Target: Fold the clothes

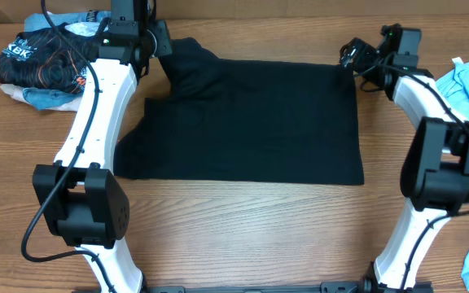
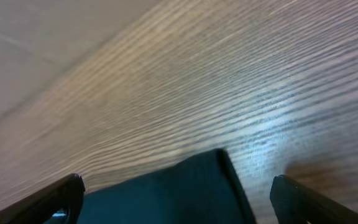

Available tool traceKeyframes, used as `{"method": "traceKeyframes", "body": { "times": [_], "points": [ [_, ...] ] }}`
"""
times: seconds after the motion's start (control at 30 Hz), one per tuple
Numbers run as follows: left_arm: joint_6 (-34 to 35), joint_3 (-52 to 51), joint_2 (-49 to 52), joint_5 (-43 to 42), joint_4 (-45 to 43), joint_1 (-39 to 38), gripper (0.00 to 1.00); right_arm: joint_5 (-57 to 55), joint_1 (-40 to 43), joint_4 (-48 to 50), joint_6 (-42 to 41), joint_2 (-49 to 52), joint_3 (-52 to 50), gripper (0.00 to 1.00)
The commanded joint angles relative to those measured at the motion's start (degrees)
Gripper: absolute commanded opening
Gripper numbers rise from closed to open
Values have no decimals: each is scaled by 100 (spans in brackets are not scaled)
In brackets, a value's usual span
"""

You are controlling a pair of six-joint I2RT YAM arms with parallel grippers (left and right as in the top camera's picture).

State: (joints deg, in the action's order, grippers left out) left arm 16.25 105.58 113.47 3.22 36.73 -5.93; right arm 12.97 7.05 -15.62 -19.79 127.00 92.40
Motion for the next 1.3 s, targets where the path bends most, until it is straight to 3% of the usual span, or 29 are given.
{"method": "traceKeyframes", "body": {
  "times": [0.0,0.57,0.93,1.17,1.27],
  "points": [
    [-83,96,-109,-26,37,-26,4,-341,-175,-225,319,278,588,100],
    [-81,96,-107,-26,168,-26,4,-1038,-319,-573,374,671,935,95],
    [-81,96,-107,-26,199,-26,4,-1067,-330,-599,334,863,935,84],
    [-81,96,-107,-26,197,-26,4,-1172,-330,-645,332,863,935,66],
    [-81,96,-107,-24,195,-26,4,-1189,-330,-647,332,863,935,50]
  ]
}}
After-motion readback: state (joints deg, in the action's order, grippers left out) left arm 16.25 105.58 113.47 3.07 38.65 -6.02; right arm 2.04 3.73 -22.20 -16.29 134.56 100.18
